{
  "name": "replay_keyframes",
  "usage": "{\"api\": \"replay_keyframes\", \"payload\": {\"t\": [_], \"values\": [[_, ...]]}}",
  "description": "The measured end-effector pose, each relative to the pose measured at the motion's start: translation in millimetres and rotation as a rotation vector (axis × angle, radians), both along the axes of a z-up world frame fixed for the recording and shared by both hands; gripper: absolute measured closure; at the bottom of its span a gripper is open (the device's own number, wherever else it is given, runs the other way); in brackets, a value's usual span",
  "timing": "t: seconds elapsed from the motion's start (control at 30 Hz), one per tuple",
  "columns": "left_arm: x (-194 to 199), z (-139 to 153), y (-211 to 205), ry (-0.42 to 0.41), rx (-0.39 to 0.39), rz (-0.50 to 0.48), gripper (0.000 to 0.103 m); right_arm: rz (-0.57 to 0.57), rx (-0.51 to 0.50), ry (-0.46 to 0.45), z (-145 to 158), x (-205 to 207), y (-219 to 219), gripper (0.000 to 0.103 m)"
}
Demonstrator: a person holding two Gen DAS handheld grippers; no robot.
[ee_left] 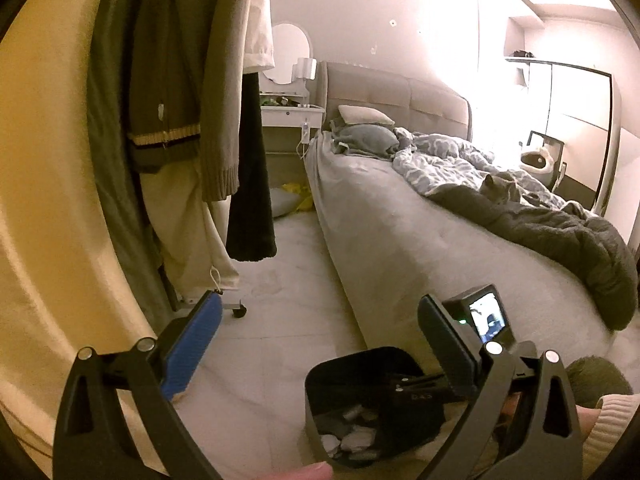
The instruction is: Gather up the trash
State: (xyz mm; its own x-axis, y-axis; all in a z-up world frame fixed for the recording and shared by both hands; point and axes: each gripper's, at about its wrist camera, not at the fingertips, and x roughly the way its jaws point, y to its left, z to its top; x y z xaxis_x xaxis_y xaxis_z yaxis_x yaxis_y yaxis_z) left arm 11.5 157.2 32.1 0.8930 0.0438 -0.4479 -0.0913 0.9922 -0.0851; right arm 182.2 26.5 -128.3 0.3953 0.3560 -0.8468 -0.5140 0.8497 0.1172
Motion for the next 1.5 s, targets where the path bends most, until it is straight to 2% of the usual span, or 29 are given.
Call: {"api": "replay_keyframes", "payload": {"t": [0.17, 0.53, 0.7, 0.87, 1.13, 1.23, 1.4, 1.5], "values": [[-10, 9, -4, -0.007, -0.024, 0.027, 0.003, -0.027, 0.03, -0.12, 41, -20, -21, 0.004], [-32, 17, -14, -0.005, -0.011, 0.061, 0.003, -0.112, 0.171, -0.364, 127, -62, -94, 0.003], [-40, 28, -22, -0.023, 0.028, 0.073, 0.003, -0.115, 0.154, -0.464, 155, -84, -125, 0.003], [-47, 36, -30, -0.038, 0.058, 0.076, 0.003, -0.173, 0.155, -0.536, 179, -108, -171, 0.003], [-47, 29, -45, -0.024, 0.081, 0.063, 0.003, -0.276, 0.192, -0.598, 189, -147, -239, 0.003], [-46, 22, -47, -0.013, 0.059, 0.056, 0.003, -0.309, 0.145, -0.633, 187, -158, -252, 0.003], [-45, 15, -49, -0.014, 0.057, 0.059, 0.003, -0.31, 0.147, -0.573, 165, -156, -272, 0.003], [-42, 10, -47, -0.001, 0.05, 0.063, 0.003, -0.31, 0.185, -0.559, 164, -157, -284, 0.003]]}}
